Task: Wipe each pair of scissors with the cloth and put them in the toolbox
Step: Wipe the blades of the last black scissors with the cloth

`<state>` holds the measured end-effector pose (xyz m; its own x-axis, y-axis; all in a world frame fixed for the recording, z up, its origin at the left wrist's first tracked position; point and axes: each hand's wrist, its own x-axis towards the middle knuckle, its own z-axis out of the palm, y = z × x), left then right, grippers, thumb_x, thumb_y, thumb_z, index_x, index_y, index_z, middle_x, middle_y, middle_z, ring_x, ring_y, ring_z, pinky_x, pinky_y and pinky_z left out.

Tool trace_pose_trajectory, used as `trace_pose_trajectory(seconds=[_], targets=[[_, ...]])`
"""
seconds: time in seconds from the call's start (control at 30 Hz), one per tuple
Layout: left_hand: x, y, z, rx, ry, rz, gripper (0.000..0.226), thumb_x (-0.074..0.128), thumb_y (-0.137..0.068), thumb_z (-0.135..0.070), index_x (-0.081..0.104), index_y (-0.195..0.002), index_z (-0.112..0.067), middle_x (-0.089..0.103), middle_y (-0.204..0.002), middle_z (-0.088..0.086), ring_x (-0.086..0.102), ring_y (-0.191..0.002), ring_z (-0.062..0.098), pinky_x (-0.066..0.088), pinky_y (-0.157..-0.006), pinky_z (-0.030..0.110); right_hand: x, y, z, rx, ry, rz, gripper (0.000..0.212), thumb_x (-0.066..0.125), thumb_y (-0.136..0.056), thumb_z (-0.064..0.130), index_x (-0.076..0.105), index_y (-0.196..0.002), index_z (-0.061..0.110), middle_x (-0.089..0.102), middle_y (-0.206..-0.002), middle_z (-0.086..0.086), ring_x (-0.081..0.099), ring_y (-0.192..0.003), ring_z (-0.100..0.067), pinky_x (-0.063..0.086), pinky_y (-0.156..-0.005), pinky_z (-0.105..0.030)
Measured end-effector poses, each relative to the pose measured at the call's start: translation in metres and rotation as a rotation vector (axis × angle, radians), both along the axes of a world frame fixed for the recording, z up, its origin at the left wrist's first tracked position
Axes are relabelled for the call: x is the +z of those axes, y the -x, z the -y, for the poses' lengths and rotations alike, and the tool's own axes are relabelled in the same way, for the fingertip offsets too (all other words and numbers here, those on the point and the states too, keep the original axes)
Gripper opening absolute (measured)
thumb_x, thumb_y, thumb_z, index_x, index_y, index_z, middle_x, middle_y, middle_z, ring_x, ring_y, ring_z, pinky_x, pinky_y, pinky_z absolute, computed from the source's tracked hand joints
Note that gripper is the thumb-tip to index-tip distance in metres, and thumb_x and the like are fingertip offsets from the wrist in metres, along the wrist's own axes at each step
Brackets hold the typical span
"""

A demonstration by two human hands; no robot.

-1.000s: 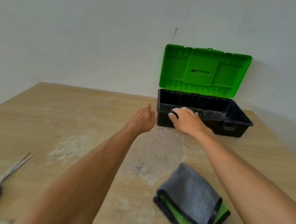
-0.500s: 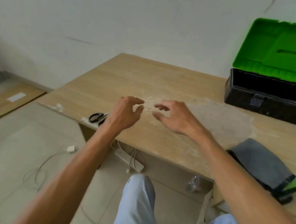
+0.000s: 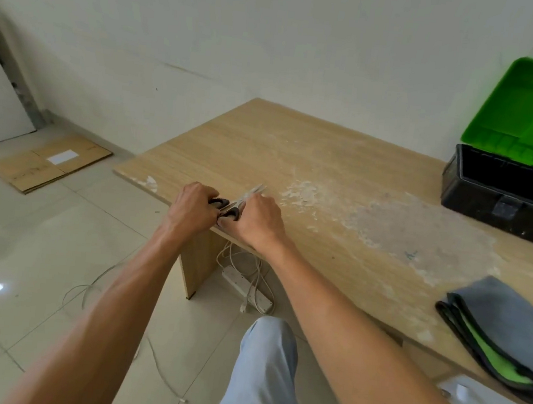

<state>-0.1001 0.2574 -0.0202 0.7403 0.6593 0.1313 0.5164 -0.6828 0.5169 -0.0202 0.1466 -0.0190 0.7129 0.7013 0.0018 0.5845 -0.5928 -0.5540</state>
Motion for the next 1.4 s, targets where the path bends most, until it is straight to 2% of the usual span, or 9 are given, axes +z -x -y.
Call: trace_pose_trajectory(seconds=[0.07, 0.17, 0.33, 0.53, 0.7, 0.87, 1.07, 1.27, 1.4], targets=[[-0.004, 0.002, -0.002, -0.005, 0.012, 0.025, 0.023, 0.063, -0.082, -0.003, 0.077, -0.1, -0.004, 0.073, -0.096, 0.016, 0.065, -0.097, 0.031, 0.046, -0.071, 0.032, -0.003, -0.001, -0.002, -0.039, -0.028, -0.053, 0.035, 0.081, -0.073, 0.041, 0.064, -0.075, 0.01, 0.075, -0.09, -0.015, 0.072, -0.086, -0.035, 0.04, -0.055, -0.032], [-0.002, 0.003, -0.002, 0.012, 0.144, 0.078, 0.024, 0.073, -0.082, -0.013, 0.076, -0.105, -0.012, 0.073, -0.095, 0.009, 0.067, -0.086, 0.021, 0.045, -0.067, 0.027, 0.003, -0.008, 0.003, -0.063, -0.082, -0.198, 0.022, 0.084, -0.081, 0.029, 0.078, -0.095, 0.013, 0.079, -0.1, -0.006, 0.075, -0.091, -0.026, 0.058, -0.066, -0.034], [0.014, 0.007, 0.031, 0.048, 0.739, 0.412, 0.013, 0.076, -0.084, -0.012, 0.075, -0.097, -0.009, 0.074, -0.08, 0.006, 0.073, -0.067, 0.006, 0.057, -0.067, 0.016, 0.008, -0.023, 0.043, -0.151, -0.256, -0.479, 0.05, 0.083, -0.09, 0.026, 0.056, -0.131, 0.018, 0.074, -0.116, -0.003, 0.069, -0.105, -0.017, 0.051, -0.074, -0.026], [0.022, -0.009, 0.097, 0.009, 1.137, 0.647, 0.016, 0.073, -0.086, -0.009, 0.071, -0.099, 0.001, 0.073, -0.089, 0.01, 0.074, -0.078, 0.011, 0.059, -0.073, 0.018, 0.016, -0.027, 0.124, -0.207, -0.524, -0.554, 0.007, 0.075, -0.097, 0.027, 0.076, -0.104, 0.028, 0.079, -0.085, 0.01, 0.067, -0.077, 0.0, 0.047, -0.062, -0.011], [0.027, -0.027, 0.149, 0.027, 1.586, 0.788, 0.03, 0.071, -0.084, -0.02, 0.071, -0.107, 0.0, 0.071, -0.086, 0.007, 0.07, -0.077, 0.012, 0.059, -0.07, 0.019, 0.029, -0.031, 0.206, -0.282, -0.687, -0.572, 0.014, 0.07, -0.1, 0.019, 0.082, -0.106, 0.021, 0.076, -0.075, 0.003, 0.061, -0.067, -0.004, 0.05, -0.06, -0.02], [0.027, -0.041, 0.235, -0.025, 1.865, 0.7, 0.029, 0.068, -0.085, -0.014, 0.072, -0.109, 0.001, 0.075, -0.101, 0.014, 0.073, -0.09, 0.017, 0.06, -0.076, 0.024, 0.033, -0.016, 0.274, -0.36, -0.772, -0.542, 0.02, 0.071, -0.098, 0.012, 0.086, -0.091, 0.022, 0.068, -0.067, -0.002, 0.054, -0.058, -0.011, 0.048, -0.05, -0.02], [0.024, -0.056, 0.289, 0.02, 1.896, 0.6, 0.026, 0.069, -0.086, -0.022, 0.074, -0.098, 0.0, 0.075, -0.096, 0.015, 0.073, -0.086, 0.018, 0.061, -0.075, 0.025, 0.022, -0.001, 0.323, -0.488, -0.777, -0.509, 0.018, 0.073, -0.095, 0.017, 0.087, -0.089, 0.025, 0.069, -0.065, -0.004, 0.055, -0.055, -0.016, 0.052, -0.05, -0.023], [0.018, -0.056, 0.304, -0.053, 1.7, 0.497, 0.017, 0.076, -0.069, -0.02, 0.08, -0.079, -0.008, 0.072, -0.08, 0.011, 0.063, -0.072, 0.016, 0.057, -0.068, 0.021, 0.007, 0.007, 0.334, -0.504, -0.679, -0.452, 0.012, 0.076, -0.095, 0.025, 0.086, -0.101, 0.025, 0.075, -0.071, -0.005, 0.061, -0.053, -0.022, 0.055, -0.052, -0.033], [0.016, -0.055, 0.296, 0.021, 1.64, 0.526, 0.014, 0.076, -0.074, -0.017, 0.079, -0.083, -0.007, 0.07, -0.075, 0.007, 0.063, -0.065, 0.013, 0.057, -0.065, 0.022, 0.021, 0.001, 0.349, -0.457, -0.573, -0.505, 0.03, 0.07, -0.09, 0.044, 0.085, -0.098, 0.019, 0.078, -0.078, -0.005, 0.067, -0.059, -0.012, 0.057, -0.055, -0.027]])
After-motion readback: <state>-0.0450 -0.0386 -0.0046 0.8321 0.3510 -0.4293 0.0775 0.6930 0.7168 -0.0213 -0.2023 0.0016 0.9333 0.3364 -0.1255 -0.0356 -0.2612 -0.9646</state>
